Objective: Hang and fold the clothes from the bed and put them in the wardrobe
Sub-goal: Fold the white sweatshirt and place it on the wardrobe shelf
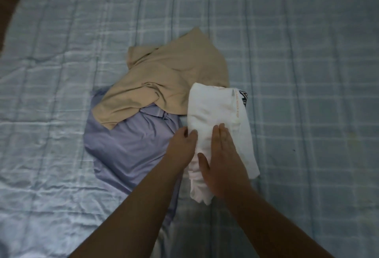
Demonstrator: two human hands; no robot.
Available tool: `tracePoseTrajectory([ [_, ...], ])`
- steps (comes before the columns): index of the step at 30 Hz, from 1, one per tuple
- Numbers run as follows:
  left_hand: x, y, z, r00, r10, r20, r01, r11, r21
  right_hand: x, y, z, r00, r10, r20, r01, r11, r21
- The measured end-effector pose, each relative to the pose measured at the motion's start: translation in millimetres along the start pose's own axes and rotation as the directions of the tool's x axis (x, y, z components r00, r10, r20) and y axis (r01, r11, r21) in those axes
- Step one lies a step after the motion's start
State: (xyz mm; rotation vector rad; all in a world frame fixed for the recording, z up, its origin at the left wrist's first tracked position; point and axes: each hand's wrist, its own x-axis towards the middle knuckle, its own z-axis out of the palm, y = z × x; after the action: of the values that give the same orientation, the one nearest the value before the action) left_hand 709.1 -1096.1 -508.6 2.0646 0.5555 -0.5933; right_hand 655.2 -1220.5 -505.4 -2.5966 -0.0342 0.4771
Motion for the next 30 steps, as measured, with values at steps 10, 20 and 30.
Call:
tracePoseTrajectory([
  [10, -25.7, 45.0, 12.4, 0.831, -0.070, 0.551, 0.447, 0.673, -0.589, 3.4, 13.7, -85.8, 0.949, 0.289, 0.129, -0.316, 0.855, 0.412],
  [20, -77.8, 103.3, -0.2, 0.892, -0.039, 0.450, 0.253, 0.868, -0.428, -19.4, 26.5, -145.0, 0.940, 0.333, 0.074, -0.270, 0.595, 0.757],
  [30, -215.3, 47.7, -217.6, 0.993, 0.063, 0.099, 0.016, 0.766, -0.643, -83.4, -160.4, -216.1, 0.915, -0.113, 0.388, -0.359, 0.216, 0.908],
])
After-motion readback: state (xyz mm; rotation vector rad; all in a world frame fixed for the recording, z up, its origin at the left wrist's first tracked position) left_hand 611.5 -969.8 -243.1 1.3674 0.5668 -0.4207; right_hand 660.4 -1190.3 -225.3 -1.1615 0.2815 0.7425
